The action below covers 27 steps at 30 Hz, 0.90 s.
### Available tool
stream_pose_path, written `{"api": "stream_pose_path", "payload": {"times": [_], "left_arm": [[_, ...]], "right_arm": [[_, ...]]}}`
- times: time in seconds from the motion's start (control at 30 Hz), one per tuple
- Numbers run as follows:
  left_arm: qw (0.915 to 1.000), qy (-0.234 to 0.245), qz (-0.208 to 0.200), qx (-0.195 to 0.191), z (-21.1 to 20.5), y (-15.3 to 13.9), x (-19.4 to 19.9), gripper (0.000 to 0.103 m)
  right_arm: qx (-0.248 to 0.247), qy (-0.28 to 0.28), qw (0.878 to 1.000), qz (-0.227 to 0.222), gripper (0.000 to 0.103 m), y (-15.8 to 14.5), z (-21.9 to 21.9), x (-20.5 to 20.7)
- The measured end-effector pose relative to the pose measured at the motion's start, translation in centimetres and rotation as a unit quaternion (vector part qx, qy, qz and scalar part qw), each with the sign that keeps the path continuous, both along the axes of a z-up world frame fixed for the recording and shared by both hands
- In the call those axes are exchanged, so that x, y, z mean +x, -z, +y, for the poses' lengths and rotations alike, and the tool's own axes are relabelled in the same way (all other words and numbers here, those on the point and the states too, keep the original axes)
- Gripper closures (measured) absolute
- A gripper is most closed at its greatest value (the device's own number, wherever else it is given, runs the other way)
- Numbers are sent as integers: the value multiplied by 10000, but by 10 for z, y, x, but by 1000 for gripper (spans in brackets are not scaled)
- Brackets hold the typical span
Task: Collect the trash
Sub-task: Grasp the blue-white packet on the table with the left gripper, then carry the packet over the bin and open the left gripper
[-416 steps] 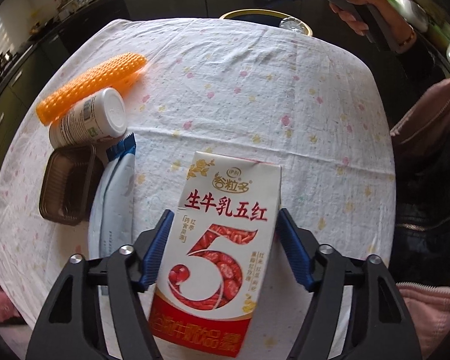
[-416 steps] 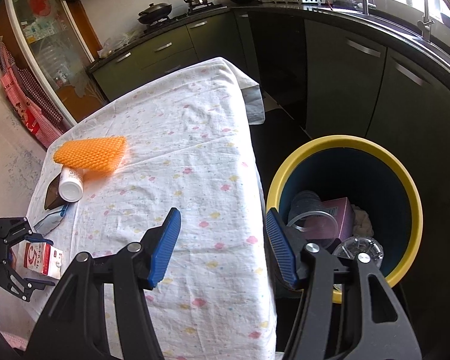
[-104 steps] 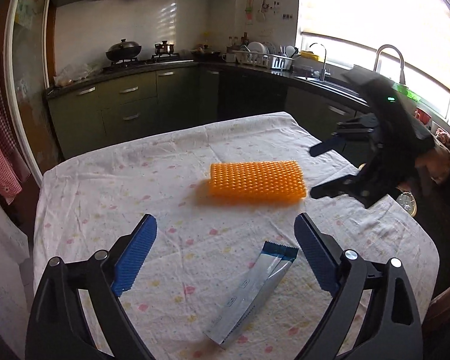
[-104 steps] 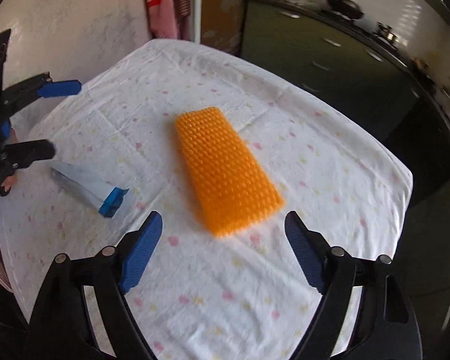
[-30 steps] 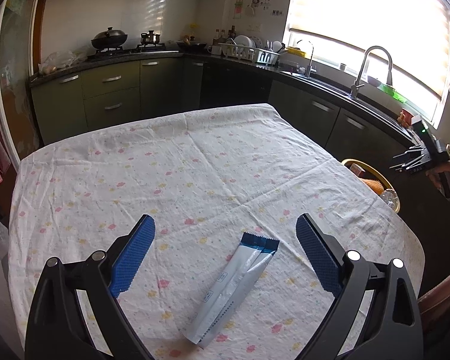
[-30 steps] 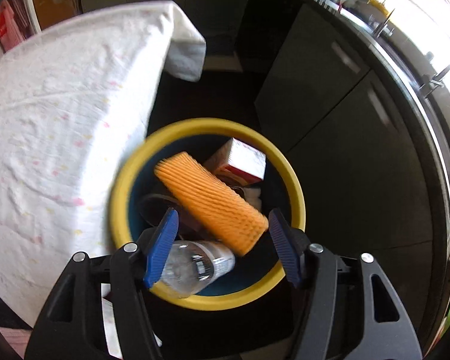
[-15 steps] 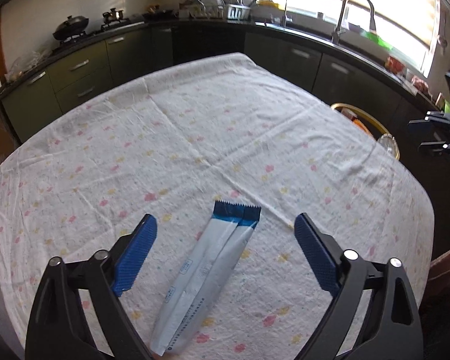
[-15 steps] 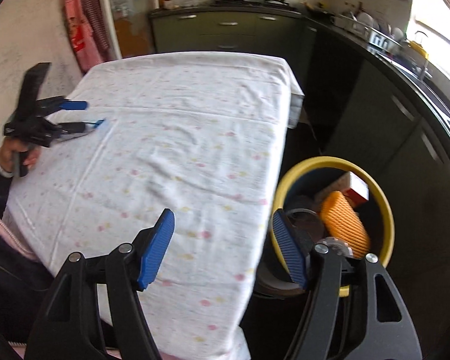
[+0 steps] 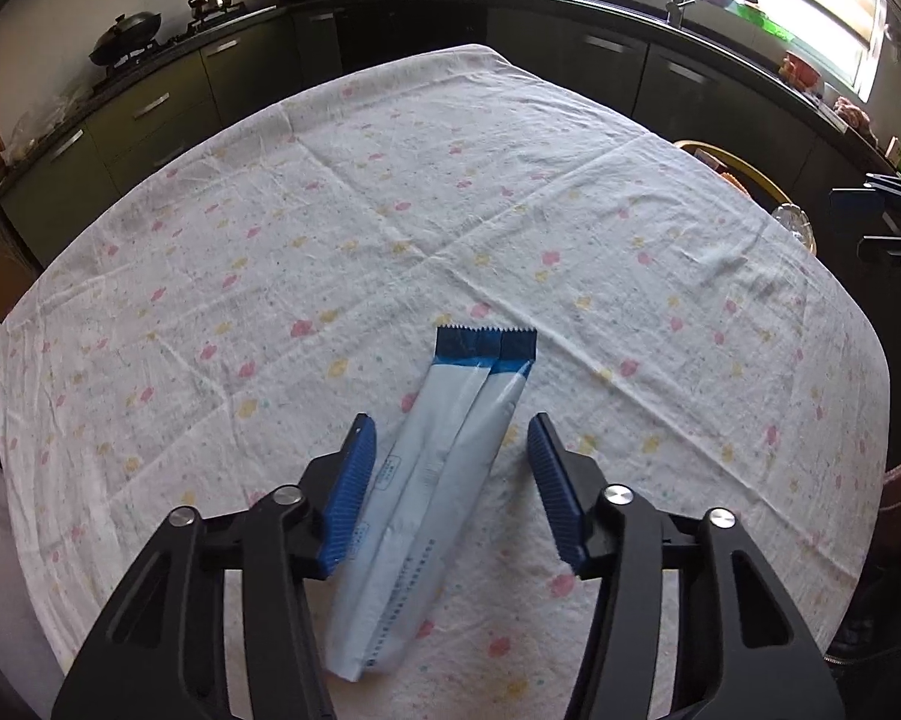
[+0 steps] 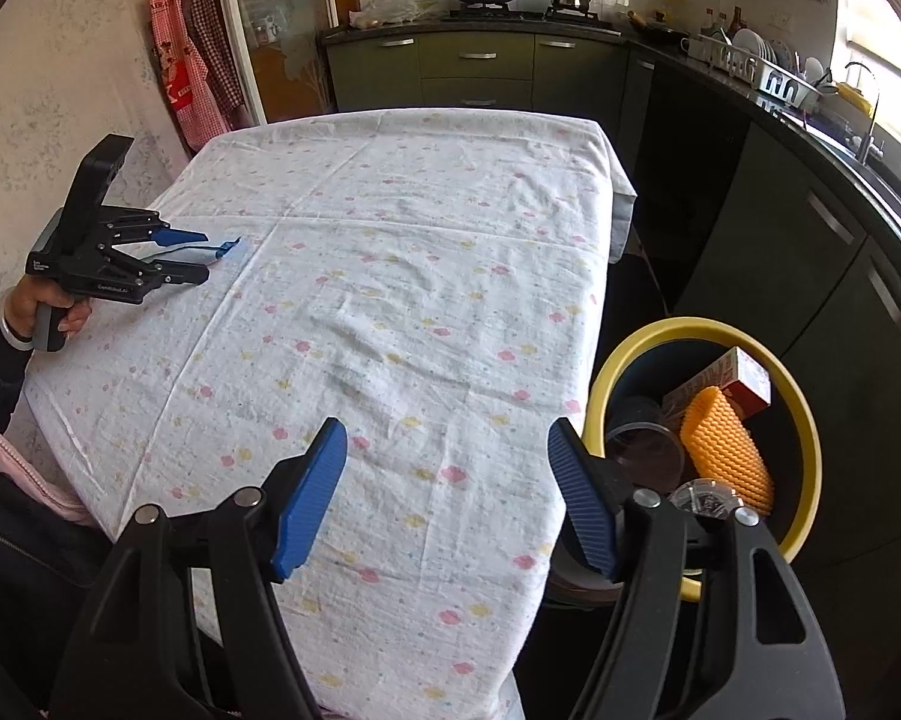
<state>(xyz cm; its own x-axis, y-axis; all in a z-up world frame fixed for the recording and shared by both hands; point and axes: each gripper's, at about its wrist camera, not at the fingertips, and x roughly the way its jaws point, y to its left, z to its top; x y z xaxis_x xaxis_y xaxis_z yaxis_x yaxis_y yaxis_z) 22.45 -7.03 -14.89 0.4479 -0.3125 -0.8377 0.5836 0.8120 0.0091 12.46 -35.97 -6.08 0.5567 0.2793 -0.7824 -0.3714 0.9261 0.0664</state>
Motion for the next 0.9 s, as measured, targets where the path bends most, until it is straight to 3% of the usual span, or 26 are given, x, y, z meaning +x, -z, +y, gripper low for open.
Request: {"api": "stream_pose_path", "payload": {"times": [0.13,0.47,0.63,0.9], "left_arm": [[9999,-82,64,-12,1,-2,-3,72],[9999,86,49,-14,-32,-15,-16,75],[9991,418,11,-53,-75,-29,-16,75],[9915,1257,44,-345,-189,-53,-1,75]], "right_arm": [[63,-44,10000,-52,37,-1,1,-3],[230,-10,9995,-227,37,-4,-8,-17],[249,75,9993,-283,37,2,-19,-31],[421,502,9974,-308,37,15,-54,-57]]}}
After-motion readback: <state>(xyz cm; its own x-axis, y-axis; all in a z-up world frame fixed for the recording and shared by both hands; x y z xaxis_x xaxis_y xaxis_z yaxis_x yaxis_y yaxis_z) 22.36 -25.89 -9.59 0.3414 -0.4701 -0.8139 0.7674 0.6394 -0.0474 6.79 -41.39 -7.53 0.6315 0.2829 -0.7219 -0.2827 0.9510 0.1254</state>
